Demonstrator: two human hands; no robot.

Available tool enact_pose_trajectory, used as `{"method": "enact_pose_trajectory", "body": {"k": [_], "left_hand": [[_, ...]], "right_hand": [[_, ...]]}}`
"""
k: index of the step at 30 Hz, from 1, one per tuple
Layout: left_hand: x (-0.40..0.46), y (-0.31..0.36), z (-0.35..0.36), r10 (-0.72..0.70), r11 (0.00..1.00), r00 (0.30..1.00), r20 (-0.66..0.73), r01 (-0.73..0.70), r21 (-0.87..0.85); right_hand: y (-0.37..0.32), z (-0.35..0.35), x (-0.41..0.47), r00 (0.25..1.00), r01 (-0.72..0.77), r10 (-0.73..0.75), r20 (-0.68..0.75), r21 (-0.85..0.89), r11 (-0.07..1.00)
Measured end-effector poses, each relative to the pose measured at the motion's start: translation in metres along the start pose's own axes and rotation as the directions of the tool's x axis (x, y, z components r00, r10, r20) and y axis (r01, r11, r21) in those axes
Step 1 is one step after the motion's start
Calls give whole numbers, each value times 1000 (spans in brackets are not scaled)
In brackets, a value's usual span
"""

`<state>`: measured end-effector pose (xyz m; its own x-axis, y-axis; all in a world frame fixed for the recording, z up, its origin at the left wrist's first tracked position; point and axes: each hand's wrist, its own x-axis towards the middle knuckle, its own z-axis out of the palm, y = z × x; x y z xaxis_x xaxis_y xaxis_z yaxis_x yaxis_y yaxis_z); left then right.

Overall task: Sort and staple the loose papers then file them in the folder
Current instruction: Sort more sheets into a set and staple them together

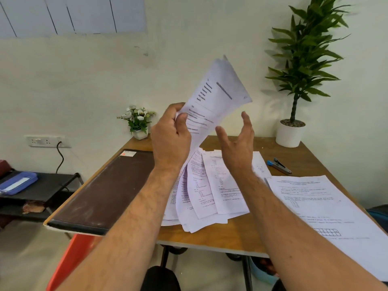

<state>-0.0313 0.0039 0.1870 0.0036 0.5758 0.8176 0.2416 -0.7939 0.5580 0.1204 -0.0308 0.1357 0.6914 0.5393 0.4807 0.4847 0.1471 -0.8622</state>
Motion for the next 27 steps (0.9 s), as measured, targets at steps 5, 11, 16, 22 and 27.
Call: {"method": "enact_pose_trajectory", "body": {"k": [5, 11, 16, 22, 27], "left_hand": [[2, 2, 1, -52, 993, 986, -156, 35, -110], [8, 5, 19, -288, 899, 957, -47, 253, -358], [-12, -27, 26, -697, 524, 679, 231, 702, -482], [-70, -87, 29, -830, 145, 273, 487, 948, -283], [-94, -101, 52, -832, 245, 247, 497, 967, -70]], "right_hand": [[21, -19, -9, 982, -115, 111, 155, 20, 993], [17, -22, -9, 971, -192, 156, 180, 206, 960], [23, -38, 2, 944, -330, 324, 68, 114, 937], [51, -82, -14, 710, -509, 610, 353, -342, 790], [69, -93, -12, 558, -397, 729, 397, -644, 654]]}}
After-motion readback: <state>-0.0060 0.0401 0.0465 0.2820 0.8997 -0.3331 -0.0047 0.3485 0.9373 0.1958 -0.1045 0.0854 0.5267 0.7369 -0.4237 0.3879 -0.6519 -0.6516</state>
